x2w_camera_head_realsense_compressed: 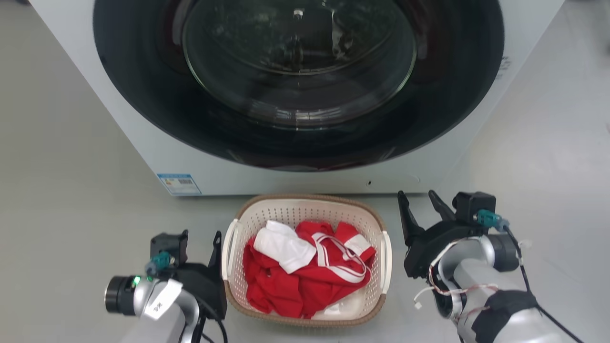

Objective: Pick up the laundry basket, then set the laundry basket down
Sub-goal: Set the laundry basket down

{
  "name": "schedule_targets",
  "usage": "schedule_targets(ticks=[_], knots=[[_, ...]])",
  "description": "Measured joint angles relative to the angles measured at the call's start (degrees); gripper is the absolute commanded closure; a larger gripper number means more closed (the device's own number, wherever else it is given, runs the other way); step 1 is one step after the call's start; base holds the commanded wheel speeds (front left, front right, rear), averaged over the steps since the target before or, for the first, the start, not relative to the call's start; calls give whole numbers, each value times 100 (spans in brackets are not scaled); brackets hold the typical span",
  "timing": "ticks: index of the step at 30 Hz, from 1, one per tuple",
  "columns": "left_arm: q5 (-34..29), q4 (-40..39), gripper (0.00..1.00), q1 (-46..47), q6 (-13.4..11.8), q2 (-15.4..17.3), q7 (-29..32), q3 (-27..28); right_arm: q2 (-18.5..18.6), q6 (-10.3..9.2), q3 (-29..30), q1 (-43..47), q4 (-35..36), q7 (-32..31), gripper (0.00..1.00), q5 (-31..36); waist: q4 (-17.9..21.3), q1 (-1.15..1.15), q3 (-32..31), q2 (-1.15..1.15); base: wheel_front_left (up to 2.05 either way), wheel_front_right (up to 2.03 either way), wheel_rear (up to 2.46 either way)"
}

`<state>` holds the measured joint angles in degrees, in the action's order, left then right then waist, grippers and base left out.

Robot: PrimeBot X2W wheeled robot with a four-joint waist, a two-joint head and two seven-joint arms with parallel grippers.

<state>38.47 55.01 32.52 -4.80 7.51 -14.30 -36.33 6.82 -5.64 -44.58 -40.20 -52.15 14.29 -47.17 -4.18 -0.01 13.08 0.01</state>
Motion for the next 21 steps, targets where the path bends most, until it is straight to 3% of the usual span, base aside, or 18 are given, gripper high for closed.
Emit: schedule_targets(ticks=[9,21], knots=[[-274,-1110,0,-1043,-181,226,0,470,94,-98,468,931,1018,0,0,415,46,0,-574,0,0,0,0],[-792,-2573,0,-2286,-233,391,-1,1173,298,-151,1118,2219,2417,0,0,1113,120,0,-993,0,0,0,0]])
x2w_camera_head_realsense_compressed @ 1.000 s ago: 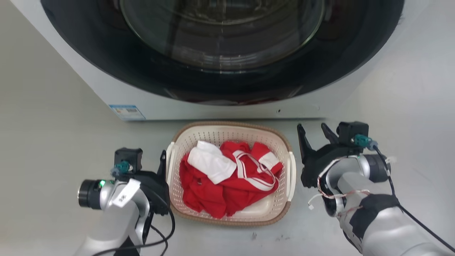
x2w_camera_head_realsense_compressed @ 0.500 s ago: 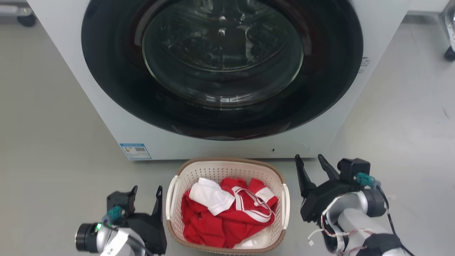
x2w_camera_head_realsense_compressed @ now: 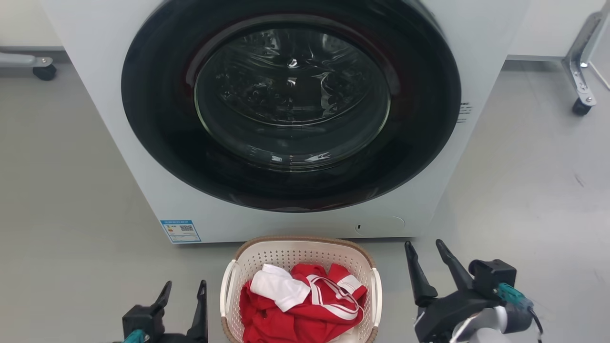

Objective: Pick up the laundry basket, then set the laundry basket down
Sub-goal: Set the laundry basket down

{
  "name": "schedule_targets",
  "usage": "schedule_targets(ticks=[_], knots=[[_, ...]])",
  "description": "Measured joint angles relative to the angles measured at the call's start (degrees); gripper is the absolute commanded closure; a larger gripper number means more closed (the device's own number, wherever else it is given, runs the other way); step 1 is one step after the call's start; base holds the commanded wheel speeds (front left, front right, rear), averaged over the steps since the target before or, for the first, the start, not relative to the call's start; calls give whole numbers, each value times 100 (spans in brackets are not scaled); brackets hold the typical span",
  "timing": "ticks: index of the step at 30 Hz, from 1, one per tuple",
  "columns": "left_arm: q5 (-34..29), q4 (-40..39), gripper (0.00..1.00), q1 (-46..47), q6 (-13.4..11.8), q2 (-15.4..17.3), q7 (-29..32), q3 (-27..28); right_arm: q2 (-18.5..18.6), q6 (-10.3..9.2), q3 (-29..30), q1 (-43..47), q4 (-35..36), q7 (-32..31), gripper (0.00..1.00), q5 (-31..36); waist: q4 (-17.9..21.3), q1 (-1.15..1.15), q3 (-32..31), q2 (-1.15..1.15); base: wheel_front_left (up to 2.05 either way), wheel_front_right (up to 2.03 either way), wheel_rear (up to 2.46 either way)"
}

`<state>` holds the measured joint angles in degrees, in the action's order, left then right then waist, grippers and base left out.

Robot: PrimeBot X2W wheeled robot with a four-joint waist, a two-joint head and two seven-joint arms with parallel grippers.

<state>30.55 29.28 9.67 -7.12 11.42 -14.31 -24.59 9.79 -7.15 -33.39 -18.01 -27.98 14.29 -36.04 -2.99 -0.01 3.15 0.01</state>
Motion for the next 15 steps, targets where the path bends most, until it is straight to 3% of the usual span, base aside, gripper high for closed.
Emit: schedule_targets(ticks=[3,15], knots=[[-299,-336,0,-355,0,-10,0,409,7,0,298,294,371,0,0,252,36,1,-61,0,0,0,0],[-1051,-1363,0,-1206,0,-290,0,1169,-116,-15,1087,1163,1228,1,0,1109,118,0,-192,-1,0,0,0]])
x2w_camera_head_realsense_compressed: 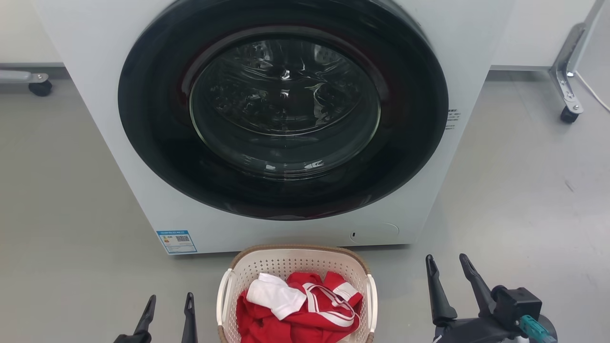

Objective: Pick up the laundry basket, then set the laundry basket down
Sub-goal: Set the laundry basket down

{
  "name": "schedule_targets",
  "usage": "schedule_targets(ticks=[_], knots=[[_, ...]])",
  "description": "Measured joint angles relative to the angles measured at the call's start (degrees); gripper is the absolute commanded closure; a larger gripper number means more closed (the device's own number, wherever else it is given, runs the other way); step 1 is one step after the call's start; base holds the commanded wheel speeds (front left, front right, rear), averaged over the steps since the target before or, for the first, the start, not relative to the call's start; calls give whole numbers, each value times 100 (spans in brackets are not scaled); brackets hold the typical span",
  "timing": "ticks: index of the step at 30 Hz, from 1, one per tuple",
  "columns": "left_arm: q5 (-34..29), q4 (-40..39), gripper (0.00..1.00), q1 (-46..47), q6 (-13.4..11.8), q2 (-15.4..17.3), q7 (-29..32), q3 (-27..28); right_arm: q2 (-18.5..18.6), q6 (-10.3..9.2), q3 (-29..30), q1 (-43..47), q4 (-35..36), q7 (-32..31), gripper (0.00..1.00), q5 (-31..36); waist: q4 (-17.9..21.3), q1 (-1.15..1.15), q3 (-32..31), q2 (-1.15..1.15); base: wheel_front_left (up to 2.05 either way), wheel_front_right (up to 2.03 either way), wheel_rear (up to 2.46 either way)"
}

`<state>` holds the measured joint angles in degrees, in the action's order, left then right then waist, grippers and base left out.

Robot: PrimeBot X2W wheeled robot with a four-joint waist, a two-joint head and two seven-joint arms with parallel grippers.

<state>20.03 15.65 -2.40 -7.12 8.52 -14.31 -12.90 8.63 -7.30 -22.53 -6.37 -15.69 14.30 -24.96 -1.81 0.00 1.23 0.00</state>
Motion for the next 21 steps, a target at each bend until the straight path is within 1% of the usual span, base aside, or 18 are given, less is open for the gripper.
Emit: schedule_targets(ticks=[7,21], knots=[[-294,-419,0,-188,0,-151,0,175,-104,-1,244,264,330,0,0,356,28,0,-44,0,0,0,0],[-691,-914,0,-452,0,-264,0,314,-263,-1,494,528,687,0,0,740,60,0,-142,0,0,0,0]])
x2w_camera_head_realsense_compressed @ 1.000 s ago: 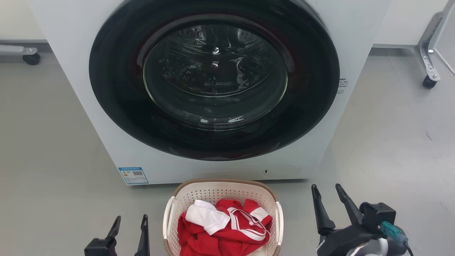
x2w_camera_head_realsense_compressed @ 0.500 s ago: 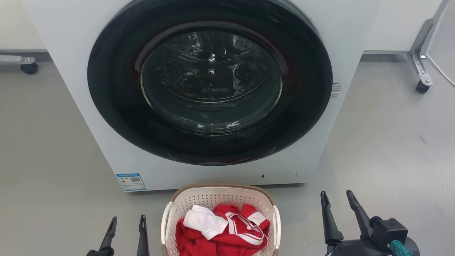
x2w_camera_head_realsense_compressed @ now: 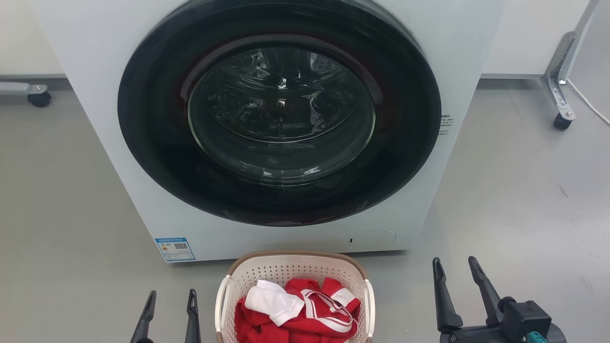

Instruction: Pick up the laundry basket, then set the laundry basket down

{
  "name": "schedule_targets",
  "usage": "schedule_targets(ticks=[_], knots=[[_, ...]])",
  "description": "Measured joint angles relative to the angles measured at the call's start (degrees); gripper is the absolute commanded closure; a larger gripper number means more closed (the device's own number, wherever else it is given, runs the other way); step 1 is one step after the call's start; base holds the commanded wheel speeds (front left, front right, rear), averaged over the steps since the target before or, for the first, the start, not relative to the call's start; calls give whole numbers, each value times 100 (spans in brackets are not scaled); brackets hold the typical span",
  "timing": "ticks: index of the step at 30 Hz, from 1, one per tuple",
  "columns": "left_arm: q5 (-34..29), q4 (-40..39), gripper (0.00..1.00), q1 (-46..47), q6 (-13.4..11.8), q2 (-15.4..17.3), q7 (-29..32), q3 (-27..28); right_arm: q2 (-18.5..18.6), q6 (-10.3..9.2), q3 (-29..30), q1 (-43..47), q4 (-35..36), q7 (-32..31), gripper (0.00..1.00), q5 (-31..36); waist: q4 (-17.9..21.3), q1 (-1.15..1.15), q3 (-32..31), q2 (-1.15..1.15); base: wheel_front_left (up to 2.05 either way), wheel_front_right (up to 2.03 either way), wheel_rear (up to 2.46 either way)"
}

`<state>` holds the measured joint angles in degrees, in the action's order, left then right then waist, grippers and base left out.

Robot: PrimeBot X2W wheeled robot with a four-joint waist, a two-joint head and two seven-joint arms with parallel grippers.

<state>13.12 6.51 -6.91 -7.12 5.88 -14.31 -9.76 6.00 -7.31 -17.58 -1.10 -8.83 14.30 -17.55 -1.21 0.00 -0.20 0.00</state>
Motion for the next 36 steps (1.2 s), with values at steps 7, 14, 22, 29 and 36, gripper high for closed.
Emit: schedule_targets(ticks=[7,14,22,29,36], knots=[[-90,-135,0,-99,0,-48,-1,58,-38,0,76,84,118,0,0,62,19,1,-5,0,0,0,0],[-234,-209,0,-170,0,-60,-1,102,-86,0,125,91,179,0,0,201,27,0,9,0,0,0,0],[-283,-310,0,-170,0,-71,-1,125,-124,0,174,177,242,0,0,252,28,0,27,0,0,0,0],[-279,-120,100,-188,5,-78,9,119,-137,1,180,233,59,-15,100,288,31,0,45,0,0,0,0],[-125,38,100,-186,64,-83,68,168,-148,52,266,319,-85,-69,100,108,35,1,46,0,0,0,0]])
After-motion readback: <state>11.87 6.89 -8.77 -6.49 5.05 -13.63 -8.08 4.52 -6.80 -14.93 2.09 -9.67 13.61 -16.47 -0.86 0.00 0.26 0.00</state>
